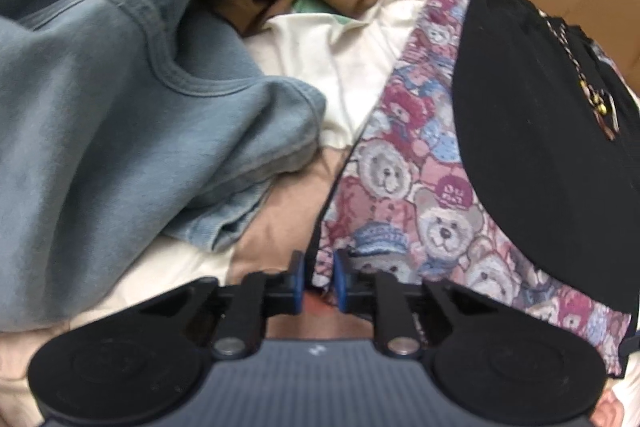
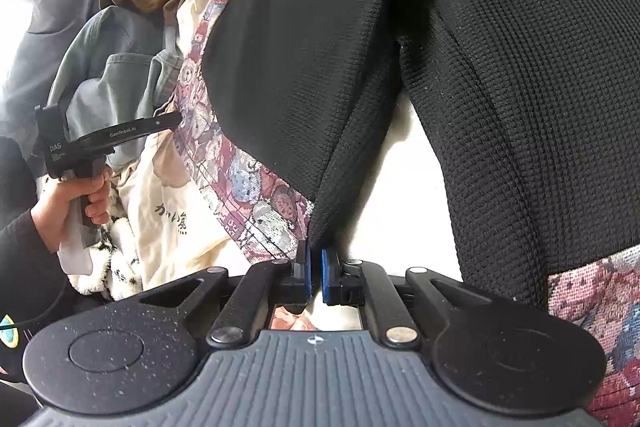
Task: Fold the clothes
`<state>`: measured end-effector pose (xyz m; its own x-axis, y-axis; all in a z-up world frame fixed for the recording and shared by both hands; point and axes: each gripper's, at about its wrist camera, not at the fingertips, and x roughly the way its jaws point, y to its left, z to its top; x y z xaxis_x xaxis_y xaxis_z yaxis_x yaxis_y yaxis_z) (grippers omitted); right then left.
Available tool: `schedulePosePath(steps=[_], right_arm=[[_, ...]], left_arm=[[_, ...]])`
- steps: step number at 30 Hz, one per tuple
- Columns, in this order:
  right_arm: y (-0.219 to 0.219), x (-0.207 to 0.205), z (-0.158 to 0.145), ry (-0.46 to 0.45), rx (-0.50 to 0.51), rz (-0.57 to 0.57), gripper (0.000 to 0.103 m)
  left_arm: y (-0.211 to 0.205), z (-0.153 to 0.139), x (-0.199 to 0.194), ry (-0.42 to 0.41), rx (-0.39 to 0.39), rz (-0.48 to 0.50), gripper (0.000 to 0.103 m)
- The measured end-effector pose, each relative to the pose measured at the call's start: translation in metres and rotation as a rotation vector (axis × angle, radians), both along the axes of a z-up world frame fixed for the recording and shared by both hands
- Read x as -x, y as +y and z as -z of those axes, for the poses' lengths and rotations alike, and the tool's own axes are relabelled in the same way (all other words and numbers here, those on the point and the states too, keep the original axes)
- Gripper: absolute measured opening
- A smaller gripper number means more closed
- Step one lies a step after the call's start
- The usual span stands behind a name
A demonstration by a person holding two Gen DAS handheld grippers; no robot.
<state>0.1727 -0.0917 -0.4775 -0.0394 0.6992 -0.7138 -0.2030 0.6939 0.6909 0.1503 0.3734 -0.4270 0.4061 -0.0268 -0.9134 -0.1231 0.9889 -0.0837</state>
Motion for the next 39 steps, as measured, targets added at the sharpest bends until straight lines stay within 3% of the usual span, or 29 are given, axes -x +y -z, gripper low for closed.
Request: schedulePosePath(steps=[11,21,26,28,30,39], right_arm=[[0.008,0.001,-0.015,-0.034,-0.007,-0.048,0.001],[0.016,0.0,-0.006,-0.019,0.029,-0.062,0.001],[0.011,-0.001,-0.006,0.004,0.02,-0.058,0.005],[0.006,-0.002,-0.008,0.01,0.011,-0.048,0.007],[0.0,-0.004,-0.015,0.003,0.003,-0.039,0.007],[-0.026,-0.017,-0.054,-0.094,-0.019,0.014,0.007]], left_arm=[[0.009,-0.037,0.01,-0.036,-0.035,-0.068,0.005],[0.005,-0.008,0.002,0.047,-0.078,-0.074,0.006],[0.005,-0.011,-0.003,0.068,-0.063,-0.138,0.017],[0.004,-0.018,-0.001,0.053,-0.066,-0.15,0.028],[0.002,-0.026,0.001,0.028,-0.072,-0.162,0.032],[-0.02,-0.05,-0.013,-0.076,-0.023,-0.159,0.037]])
